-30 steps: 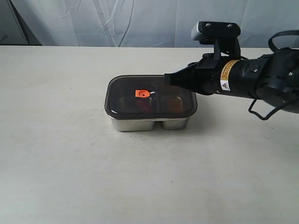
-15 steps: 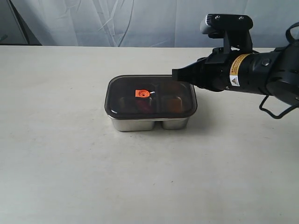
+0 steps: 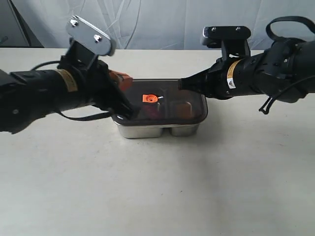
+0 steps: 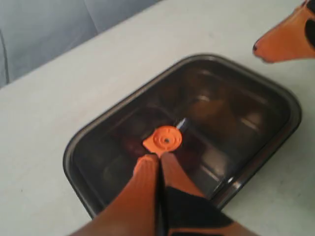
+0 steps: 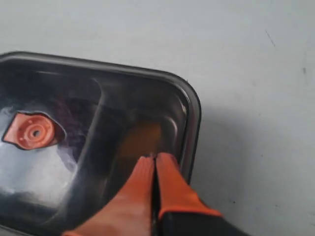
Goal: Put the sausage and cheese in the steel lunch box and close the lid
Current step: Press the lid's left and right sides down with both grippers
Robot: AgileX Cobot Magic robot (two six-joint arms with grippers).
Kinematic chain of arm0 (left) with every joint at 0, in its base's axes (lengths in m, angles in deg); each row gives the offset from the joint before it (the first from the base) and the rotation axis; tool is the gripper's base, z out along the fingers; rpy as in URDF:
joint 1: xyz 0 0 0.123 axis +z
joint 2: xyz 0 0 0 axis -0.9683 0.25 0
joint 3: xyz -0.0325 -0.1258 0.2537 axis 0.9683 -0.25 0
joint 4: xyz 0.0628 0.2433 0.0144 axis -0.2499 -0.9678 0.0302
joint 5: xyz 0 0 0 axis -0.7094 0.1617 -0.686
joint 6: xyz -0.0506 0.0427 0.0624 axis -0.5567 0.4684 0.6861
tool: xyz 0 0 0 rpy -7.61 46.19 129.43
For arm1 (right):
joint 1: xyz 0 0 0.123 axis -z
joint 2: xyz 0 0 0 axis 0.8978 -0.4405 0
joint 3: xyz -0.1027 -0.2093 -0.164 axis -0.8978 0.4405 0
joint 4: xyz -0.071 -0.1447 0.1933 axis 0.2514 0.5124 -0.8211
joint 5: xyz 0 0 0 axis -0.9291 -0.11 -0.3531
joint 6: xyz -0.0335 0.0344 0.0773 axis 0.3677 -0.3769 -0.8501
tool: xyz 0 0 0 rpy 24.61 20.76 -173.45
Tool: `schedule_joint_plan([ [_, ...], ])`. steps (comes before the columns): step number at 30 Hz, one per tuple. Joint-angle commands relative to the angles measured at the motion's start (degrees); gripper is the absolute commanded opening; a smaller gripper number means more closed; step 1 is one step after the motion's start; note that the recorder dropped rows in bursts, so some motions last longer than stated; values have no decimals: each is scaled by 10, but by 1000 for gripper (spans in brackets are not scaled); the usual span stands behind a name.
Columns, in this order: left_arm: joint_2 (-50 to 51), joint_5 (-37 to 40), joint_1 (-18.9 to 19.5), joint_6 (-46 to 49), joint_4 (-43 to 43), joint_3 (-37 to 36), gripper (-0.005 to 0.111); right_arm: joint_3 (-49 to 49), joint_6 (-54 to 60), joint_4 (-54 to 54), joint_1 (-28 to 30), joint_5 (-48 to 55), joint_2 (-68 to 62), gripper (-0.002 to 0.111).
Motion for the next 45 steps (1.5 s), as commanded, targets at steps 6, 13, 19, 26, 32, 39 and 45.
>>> schedule_joint_plan([
  [6,70,6,32,-1,-27,15,0,-8,-1,-3,29,51,-12,-1],
  [13,70,-15,32,-2,-29,15,0,-8,17,-16,28,113,-32,-1],
  [19,70,-18,32,-2,-30,15,0,-8,96,-106,28,71,-63,-1],
  [26,70,-21,32,-2,-29,15,0,-8,107,-118,28,37,-77,-1],
  [32,70,-20,32,-2,-29,15,0,-8,107,-118,28,14,-81,-1],
  [39,70,-15,32,-2,-29,15,0,-8,109,-117,28,14,-81,-1],
  [45,72,-12,32,-1,-34,15,0,-8,109,-103,29,68,-59,-1],
])
